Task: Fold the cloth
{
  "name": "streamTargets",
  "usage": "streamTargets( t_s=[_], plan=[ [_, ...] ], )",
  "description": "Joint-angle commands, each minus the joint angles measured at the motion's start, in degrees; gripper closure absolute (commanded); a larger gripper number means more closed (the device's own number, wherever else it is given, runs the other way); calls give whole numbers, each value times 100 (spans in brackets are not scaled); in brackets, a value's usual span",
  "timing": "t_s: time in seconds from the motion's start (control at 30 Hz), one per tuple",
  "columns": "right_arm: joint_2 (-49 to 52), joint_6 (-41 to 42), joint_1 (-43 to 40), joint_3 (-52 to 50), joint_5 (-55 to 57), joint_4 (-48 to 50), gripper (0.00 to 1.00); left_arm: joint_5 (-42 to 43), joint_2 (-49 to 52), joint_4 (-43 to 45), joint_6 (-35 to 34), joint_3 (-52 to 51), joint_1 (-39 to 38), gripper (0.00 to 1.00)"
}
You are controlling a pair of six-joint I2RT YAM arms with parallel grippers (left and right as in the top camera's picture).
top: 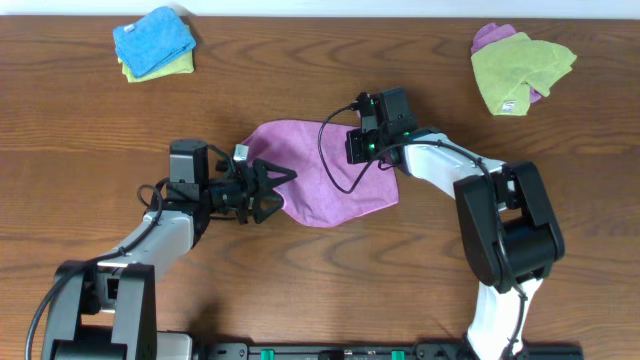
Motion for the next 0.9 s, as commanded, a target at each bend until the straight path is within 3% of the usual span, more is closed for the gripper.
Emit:
streamTargets(
  t_s=[0.0,0.13,0.2,0.27,0.43,0.57,0.73,0.87],
  plan=[
    [39,90,24,35,116,-92,98,354,72,44,-577,-24,0,36],
    [39,87,24,35,116,-164,98,393,72,162,-184,-24,13,33],
    [39,87,24,35,116,-199,99,361,72,271,669,-24,13,39],
    [39,90,24,35,116,-236,99,243,72,210,1438,-24,11,40],
    [39,87,24,39,116,-352,98,-490,72,-538,2791,-24,9,43],
    [39,85,24,39,116,-446,98,-1528,72,-1694,3897,-24,-7,44],
    [39,87,26,39,114,-487,99,-3720,72,-3158,4334,-24,-7,48],
    [37,83,26,50,109,-632,98,-3980,72,-3174,4264,-24,-7,50]
  ],
)
